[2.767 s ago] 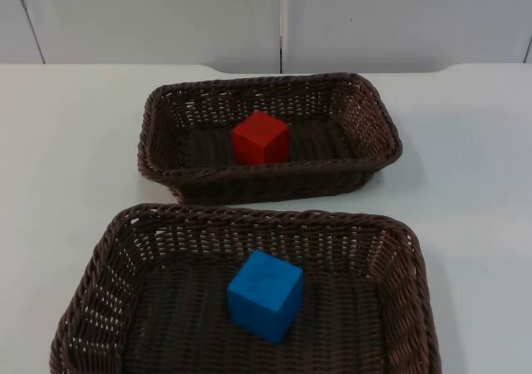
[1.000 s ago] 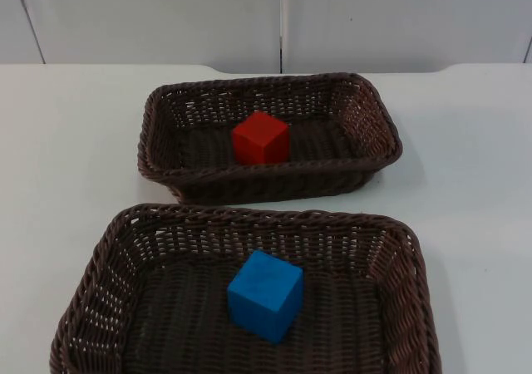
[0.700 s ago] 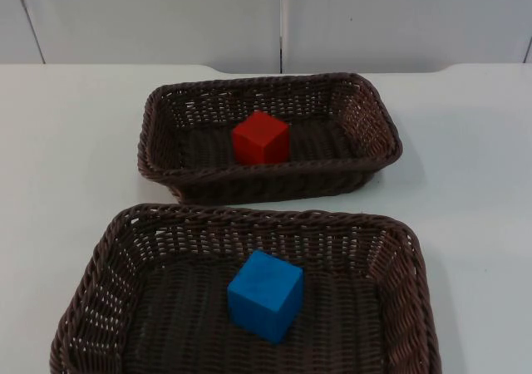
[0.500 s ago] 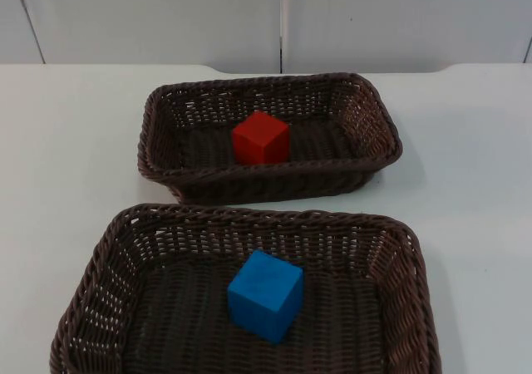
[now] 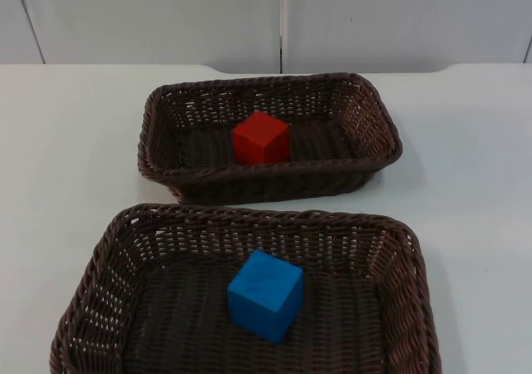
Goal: Pick up one cube with the left hand and place it into the upper basket. Pick up one cube with the right hand and place it into the lower basket.
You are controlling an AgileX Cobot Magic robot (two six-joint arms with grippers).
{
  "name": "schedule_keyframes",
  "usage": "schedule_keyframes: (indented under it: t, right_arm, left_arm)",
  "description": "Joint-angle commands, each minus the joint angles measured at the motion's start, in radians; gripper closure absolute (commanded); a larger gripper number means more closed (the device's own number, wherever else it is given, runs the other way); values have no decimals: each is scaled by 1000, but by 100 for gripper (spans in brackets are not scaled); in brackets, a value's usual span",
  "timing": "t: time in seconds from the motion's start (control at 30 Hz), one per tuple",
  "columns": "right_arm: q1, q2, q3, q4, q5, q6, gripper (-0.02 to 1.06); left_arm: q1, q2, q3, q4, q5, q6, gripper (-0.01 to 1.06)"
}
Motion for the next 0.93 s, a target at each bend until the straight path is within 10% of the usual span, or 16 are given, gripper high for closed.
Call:
schedule_keyframes:
  t: [0.0,0.9]
  right_arm:
    - [-6,-4,7,-1,-4,-8,-1]
    - [-6,-4,7,-1,-4,-7,-1]
  left_arm:
    - [1,-4,5,-1,2,-2,0]
    - [426,-4,5,1,2,-2,0]
